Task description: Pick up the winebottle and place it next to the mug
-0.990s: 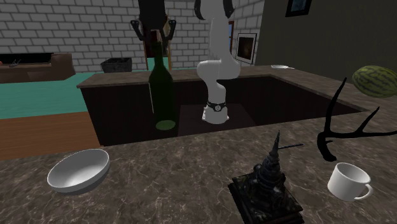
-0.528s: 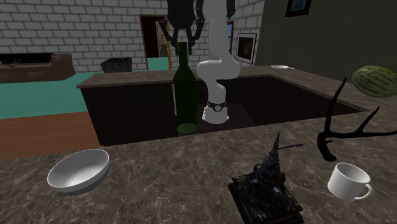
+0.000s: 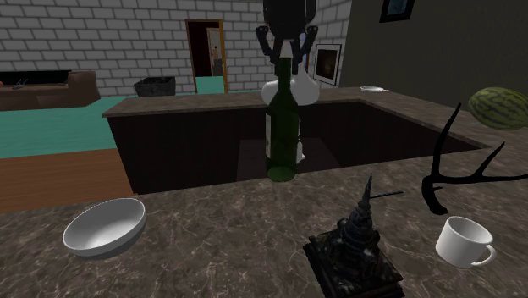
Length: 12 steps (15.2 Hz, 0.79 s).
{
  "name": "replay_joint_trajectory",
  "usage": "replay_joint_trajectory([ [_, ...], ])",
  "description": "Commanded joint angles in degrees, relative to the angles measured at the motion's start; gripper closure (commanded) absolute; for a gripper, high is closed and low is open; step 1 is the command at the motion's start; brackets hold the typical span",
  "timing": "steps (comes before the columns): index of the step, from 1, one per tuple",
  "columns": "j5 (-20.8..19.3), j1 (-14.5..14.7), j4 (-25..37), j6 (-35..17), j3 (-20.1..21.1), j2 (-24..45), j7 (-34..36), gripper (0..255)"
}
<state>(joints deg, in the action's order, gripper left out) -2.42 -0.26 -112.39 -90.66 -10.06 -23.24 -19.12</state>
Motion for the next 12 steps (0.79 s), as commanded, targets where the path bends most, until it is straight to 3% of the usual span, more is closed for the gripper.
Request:
replay_joint_trajectory([
  [1, 0.8, 1.0, 0.3, 0.1, 2.1, 0.2, 3.1, 255],
  [12, 4.1, 6.2, 6.3, -0.8, 12.3, 7.0, 17.7, 255],
])
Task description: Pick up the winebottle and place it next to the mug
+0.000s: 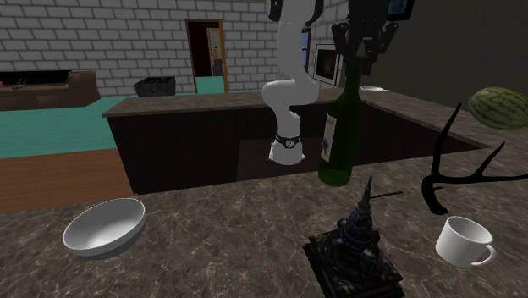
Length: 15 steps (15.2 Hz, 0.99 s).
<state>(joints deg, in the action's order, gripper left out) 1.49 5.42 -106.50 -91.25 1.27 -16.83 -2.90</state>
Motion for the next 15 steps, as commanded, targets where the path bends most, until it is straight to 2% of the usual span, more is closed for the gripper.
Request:
replay_joint_trajectory([
  [1, 0.4, 1.0, 1.4, -0.2, 1.8, 1.5, 2.8, 255],
  [10, 0.0, 5.4, 12.9, 0.3, 8.9, 12.2, 14.4, 255],
  [15, 0.2, 5.4, 7.9, -3.7, 8.9, 11.3, 14.2, 255],
])
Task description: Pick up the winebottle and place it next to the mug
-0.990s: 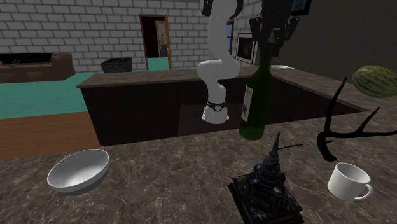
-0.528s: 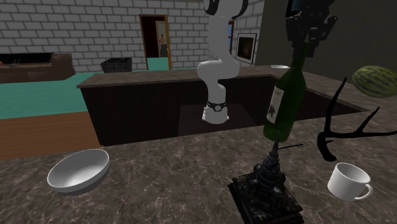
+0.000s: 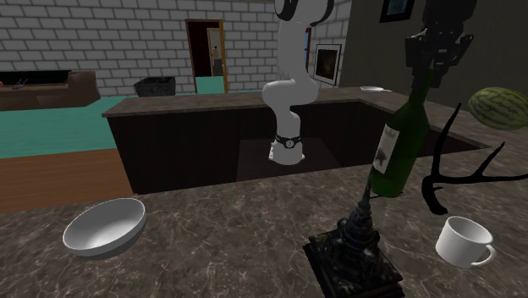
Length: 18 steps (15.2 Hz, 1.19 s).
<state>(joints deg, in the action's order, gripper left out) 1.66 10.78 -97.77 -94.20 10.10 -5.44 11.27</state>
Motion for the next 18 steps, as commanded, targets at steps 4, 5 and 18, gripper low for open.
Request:
replay_joint_trajectory([
  [4, 0.1, 0.0, -4.5, -3.9, 0.0, -0.6, -0.1, 255],
  [5, 0.1, 0.0, -5.4, -4.7, 0.0, -0.7, -0.1, 255],
  [18, 0.2, 0.1, -15.4, -14.7, 0.1, -0.7, -0.2, 255],
])
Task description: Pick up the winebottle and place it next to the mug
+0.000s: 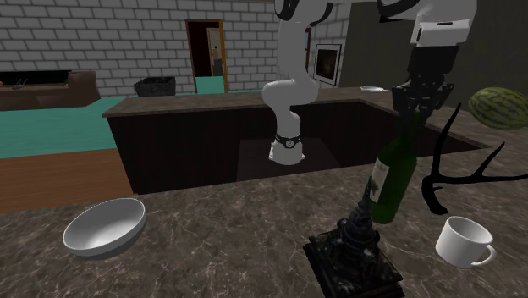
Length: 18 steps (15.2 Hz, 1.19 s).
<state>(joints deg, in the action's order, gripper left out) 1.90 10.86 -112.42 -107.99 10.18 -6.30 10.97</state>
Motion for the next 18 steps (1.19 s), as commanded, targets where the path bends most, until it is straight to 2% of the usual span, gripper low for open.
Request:
replay_joint_trajectory([
  [1, 0.0, 0.0, -1.4, -1.7, 0.1, 0.2, 0.1, 255],
  [7, -0.1, 0.1, -5.6, -6.7, 0.2, 1.1, 0.1, 255],
  [15, -0.1, 0.1, -5.6, -6.7, 0.2, 1.1, 0.1, 255],
  [16, -0.1, 0.1, -5.6, -6.7, 0.2, 1.1, 0.1, 0],
  [18, -0.1, 0.1, -5.6, -6.7, 0.2, 1.1, 0.1, 0],
])
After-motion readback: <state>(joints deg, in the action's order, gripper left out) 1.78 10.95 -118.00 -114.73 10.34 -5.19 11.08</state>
